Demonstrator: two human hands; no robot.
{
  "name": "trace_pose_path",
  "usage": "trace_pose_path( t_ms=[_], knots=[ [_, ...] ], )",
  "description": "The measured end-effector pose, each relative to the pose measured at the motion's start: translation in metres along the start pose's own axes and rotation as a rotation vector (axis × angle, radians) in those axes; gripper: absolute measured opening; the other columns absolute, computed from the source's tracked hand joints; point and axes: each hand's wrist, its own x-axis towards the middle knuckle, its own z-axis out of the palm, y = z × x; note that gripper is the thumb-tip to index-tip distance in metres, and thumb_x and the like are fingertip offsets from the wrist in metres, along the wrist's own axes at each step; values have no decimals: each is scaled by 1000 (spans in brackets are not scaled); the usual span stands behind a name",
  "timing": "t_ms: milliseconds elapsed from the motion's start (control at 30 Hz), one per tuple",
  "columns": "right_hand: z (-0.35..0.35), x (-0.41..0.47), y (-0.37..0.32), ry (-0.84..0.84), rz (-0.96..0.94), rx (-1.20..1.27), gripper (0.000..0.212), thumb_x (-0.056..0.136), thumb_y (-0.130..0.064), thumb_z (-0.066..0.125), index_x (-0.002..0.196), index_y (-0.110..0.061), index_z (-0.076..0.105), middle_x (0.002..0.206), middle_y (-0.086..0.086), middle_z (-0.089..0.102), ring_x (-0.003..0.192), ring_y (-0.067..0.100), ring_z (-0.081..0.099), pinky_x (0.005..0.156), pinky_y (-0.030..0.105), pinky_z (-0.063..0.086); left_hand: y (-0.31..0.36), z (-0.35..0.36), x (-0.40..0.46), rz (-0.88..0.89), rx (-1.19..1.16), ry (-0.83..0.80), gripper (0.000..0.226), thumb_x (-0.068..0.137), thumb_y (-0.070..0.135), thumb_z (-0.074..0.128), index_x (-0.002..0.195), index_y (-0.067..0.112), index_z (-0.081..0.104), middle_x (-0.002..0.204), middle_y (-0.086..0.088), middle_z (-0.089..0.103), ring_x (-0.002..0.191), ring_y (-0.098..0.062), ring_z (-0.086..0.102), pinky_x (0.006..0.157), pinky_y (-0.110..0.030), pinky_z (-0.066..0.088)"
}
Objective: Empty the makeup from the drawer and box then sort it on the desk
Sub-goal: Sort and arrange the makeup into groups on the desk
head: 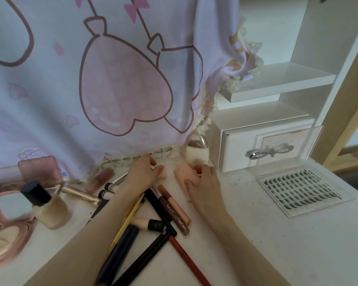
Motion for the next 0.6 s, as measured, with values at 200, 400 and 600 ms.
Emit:
trace_pose_path(
  t_ms=[200,400,600],
  knots=[
    [-1,-6,3,-108,-29,-206,53,87,-24,60,133,-12,38,132,2,36,121,16,35,95,19,28,-3,0,-7,31,-59,-77,33,82,29,67,109,16,55,83,5,53,77,-10,51,57,-17,36],
    [0,-6,5,-43,-89,-484,48,89,-42,51,131,-19,45,129,1,39,117,20,34,97,31,28,-9,7,-6,42,-105,-43,30,80,28,70,104,16,54,77,7,53,68,-1,47,51,-15,31],
    [6,1,8,-15,-95,-350,56,86,-44,59,133,-20,42,127,3,39,114,21,41,97,29,31,-7,12,-8,66,-56,19,30,81,22,68,106,15,54,78,4,56,79,-14,55,61,-23,36]
  ],
)
